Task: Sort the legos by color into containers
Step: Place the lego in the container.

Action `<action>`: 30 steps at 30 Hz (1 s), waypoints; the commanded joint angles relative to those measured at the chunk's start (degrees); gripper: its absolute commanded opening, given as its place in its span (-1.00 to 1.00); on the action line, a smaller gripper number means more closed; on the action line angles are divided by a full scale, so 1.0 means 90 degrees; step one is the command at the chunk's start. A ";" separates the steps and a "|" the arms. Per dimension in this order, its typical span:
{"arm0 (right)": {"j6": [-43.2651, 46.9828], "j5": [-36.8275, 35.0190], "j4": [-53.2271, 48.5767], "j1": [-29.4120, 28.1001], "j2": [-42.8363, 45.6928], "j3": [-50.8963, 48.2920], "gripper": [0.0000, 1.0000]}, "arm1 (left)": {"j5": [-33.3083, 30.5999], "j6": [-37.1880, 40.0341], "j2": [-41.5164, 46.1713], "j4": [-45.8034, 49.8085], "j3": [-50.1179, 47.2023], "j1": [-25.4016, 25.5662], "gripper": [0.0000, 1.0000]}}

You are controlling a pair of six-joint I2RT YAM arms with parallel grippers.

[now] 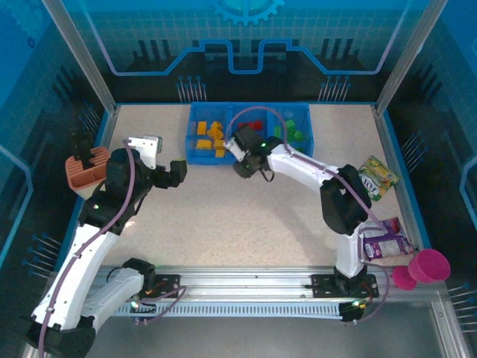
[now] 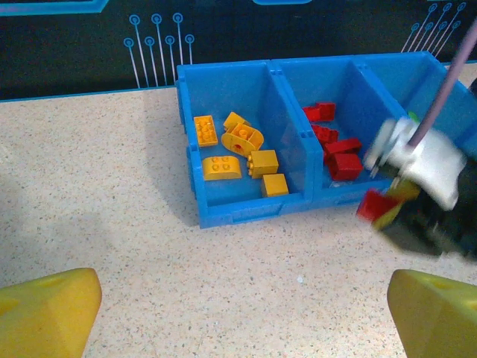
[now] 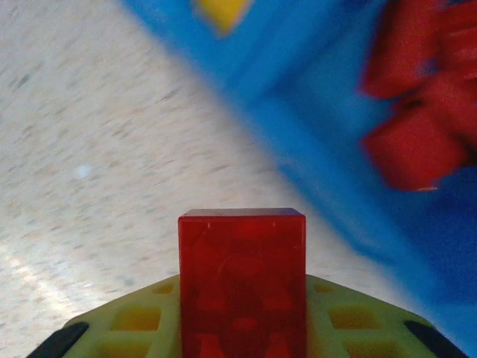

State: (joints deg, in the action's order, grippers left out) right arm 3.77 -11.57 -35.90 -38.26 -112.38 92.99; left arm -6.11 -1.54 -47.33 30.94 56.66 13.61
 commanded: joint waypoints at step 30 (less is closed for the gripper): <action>0.1265 -0.0141 -0.0039 0.1547 -0.3709 0.5079 -0.20 | 0.0781 0.0074 -0.0136 0.0176 0.0359 -0.0037 0.99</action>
State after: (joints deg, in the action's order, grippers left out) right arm 14.24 -14.06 -36.56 -24.69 -145.03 138.50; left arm -0.36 -1.37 -48.56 31.83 57.87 13.61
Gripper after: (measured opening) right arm 0.397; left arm 0.992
